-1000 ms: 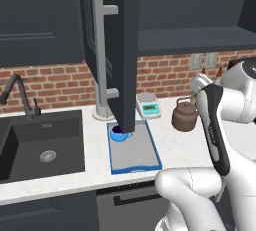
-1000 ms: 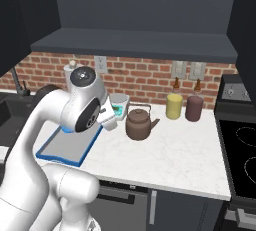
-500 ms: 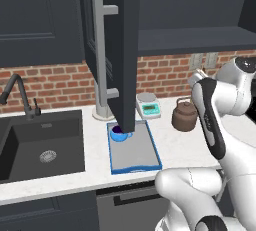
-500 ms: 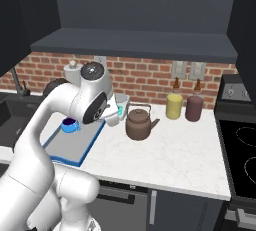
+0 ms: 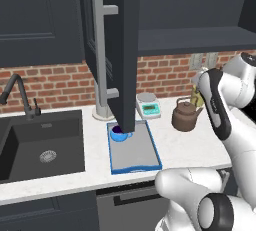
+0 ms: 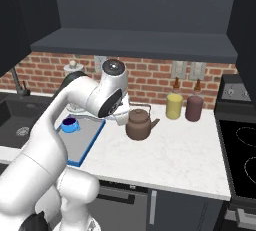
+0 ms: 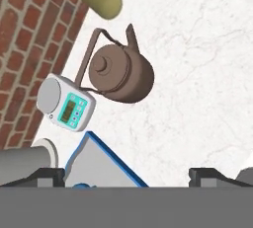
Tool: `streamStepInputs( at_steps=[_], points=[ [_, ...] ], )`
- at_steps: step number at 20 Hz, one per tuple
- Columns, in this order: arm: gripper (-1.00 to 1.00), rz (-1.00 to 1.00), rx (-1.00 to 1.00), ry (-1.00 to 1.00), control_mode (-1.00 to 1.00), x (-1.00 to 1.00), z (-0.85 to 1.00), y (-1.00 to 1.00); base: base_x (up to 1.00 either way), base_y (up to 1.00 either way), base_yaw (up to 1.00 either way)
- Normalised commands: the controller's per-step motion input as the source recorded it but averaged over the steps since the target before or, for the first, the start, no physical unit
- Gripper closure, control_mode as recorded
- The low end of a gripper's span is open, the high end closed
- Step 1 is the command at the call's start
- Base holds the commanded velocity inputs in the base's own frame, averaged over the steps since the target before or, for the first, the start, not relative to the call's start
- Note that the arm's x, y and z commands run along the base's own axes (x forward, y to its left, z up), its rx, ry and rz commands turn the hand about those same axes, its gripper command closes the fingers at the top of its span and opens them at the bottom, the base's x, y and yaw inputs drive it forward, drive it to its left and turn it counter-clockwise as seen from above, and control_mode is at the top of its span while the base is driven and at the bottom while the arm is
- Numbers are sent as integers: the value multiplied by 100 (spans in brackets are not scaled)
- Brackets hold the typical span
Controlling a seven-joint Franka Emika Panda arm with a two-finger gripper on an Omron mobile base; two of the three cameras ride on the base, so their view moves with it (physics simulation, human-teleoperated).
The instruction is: Pick the kettle from the counter and place it on the tray. Then pick the mug from the cabinet and place it on the tray. Then close the cabinet doors.
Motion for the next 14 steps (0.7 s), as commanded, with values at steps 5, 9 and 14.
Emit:
streamStepInputs(
  at_steps=[5,9,14],
  points=[
    [-100,0,8,6,-100,30,-15,-18,0,0,0],
    [-100,0,4,8,-100,36,-24,-6,0,0,0],
    [-100,-1,5,9,-100,40,-23,-3,0,0,0]
  ],
)
